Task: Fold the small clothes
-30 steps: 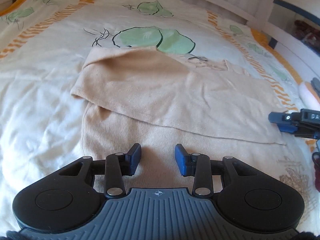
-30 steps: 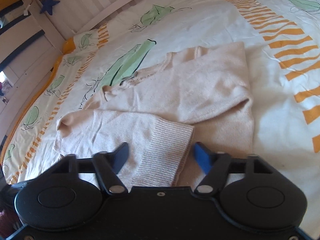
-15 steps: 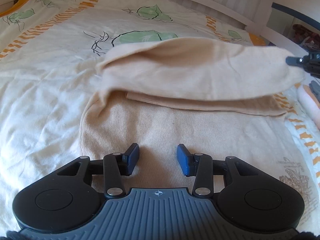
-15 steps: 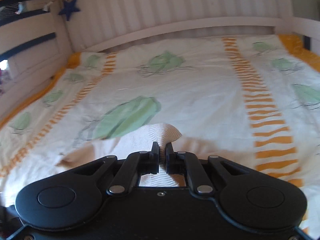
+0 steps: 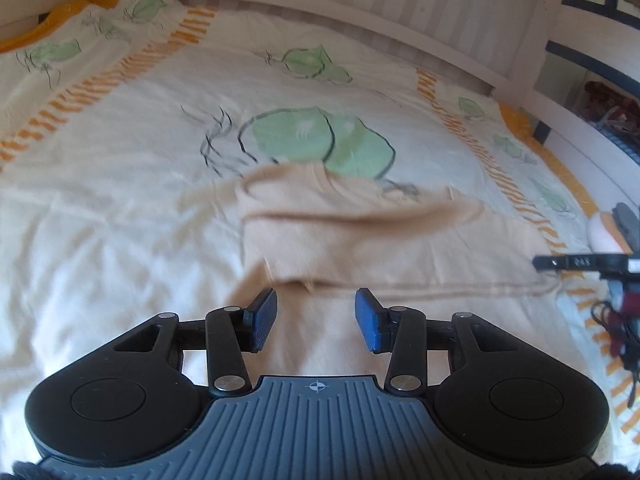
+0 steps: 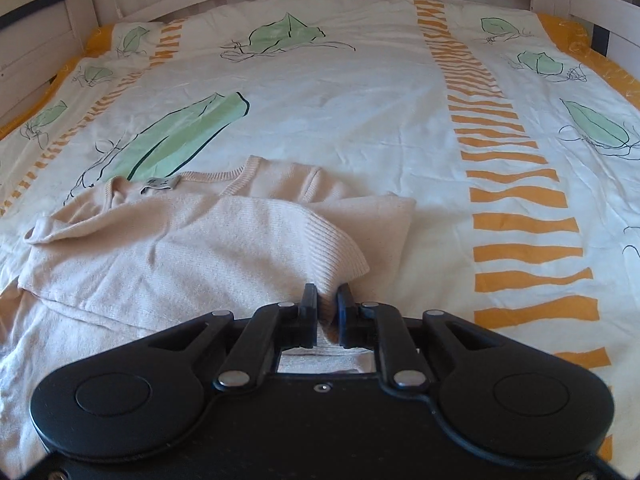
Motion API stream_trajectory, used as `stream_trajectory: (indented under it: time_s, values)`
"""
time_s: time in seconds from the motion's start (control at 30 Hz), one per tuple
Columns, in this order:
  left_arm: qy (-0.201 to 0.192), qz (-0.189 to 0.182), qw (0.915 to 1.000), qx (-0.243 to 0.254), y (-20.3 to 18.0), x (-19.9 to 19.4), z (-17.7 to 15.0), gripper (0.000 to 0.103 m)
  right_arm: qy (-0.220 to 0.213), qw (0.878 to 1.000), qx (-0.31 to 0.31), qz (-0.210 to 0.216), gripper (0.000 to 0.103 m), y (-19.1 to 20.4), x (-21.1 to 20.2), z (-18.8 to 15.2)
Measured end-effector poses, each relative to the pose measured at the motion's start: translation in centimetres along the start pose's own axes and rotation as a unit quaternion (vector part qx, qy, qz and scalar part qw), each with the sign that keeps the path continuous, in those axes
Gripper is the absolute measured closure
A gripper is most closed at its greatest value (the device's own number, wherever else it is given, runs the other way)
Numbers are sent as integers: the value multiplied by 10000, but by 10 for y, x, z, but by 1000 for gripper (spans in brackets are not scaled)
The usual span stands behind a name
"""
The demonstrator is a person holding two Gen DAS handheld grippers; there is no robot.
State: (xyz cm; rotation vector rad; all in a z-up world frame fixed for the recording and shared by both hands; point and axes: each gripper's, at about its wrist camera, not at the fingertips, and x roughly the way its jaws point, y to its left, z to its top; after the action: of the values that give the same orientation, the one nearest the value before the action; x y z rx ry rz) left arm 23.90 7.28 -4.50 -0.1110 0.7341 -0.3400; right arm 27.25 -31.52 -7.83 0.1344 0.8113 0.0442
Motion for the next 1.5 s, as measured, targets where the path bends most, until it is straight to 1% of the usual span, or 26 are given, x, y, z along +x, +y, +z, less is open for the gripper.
stream_trajectory:
  time_s: [0.07, 0.13, 0.2, 0.33, 0.37, 0.4, 0.43, 0.47, 0.57, 0.63, 0.67, 0.7, 0.77, 0.87, 0.97, 1.03, 1.1, 1.17, 1.23, 1.33, 1.4, 1.5]
  values:
    - [13, 266, 9995, 181, 3, 8, 13, 61, -5, 10000, 66, 37, 82, -2, 1, 1]
    - [41, 423, 9986, 319, 7, 17, 23, 61, -27, 9999, 106, 65, 82, -3, 0, 2]
    - [171, 577, 9968, 518, 9, 31, 32, 61, -30, 9999, 113, 102, 82, -3, 0, 3]
    - [477, 639, 9913, 1049, 9, 63, 46, 61, -44, 9998, 139, 159, 82, -4, 1, 3]
    - [518, 676, 9896, 1159, 9, 71, 50, 61, -48, 9997, 156, 171, 82, -4, 1, 3]
    - [466, 708, 9894, 1182, 12, 77, 56, 61, -51, 9997, 172, 180, 82, -5, 2, 2]
    - [426, 707, 9905, 1098, 15, 83, 63, 61, -55, 9996, 182, 189, 82, -5, 2, 1]
    - [388, 715, 9926, 907, 21, 89, 71, 61, -56, 9996, 189, 197, 82, -6, 2, 1]
    - [332, 712, 9968, 161, 41, 104, 96, 61, -66, 9995, 201, 223, 82, -6, 2, 0]
    - [214, 849, 9958, -268, 55, 108, 108, 61, -80, 9994, 227, 261, 82, -6, 1, -1]
    - [162, 996, 9940, -428, 60, 108, 113, 61, -82, 9993, 225, 272, 82, -6, 1, 0]
    - [123, 1110, 9923, -539, 65, 106, 117, 61, -85, 9993, 223, 281, 82, -5, 1, 0]
    - [24, 1154, 9912, -648, 71, 95, 119, 61, -94, 9991, 248, 323, 82, -6, 1, 0]
    - [-125, 932, 9947, -421, 63, 66, 109, 61, -128, 9977, 445, 496, 82, -11, -1, 3]
    - [-201, 638, 9978, -49, 44, 36, 86, 61, -179, 9949, 670, 730, 83, -12, -6, 10]
    - [-159, 519, 9985, 88, 31, 23, 68, 61, -246, 9929, 748, 896, 85, -8, -12, 16]
    - [-103, 360, 9987, 345, 14, 13, 49, 61, -333, 9900, 820, 1102, 85, -3, -19, 25]
    - [-146, 257, 9973, 665, -6, 5, 29, 61, -431, 9871, 861, 1282, 85, 3, -26, 34]
    - [-196, 156, 9960, 856, -24, -1, 12, 61, -534, 9840, 883, 1449, 85, 10, -35, 45]
    - [-148, -304, 9956, 877, -47, -2, -10, 61, -715, 9780, 936, 1723, 85, 21, -46, 61]
    - [-63, -574, 9936, 976, -63, 3, -22, 61, -815, 9742, 927, 1887, 85, 27, -54, 72]
    - [77, -772, 9911, 1084, -81, 18, -33, 61, -937, 9701, 875, 2061, 85, 36, -64, 88]
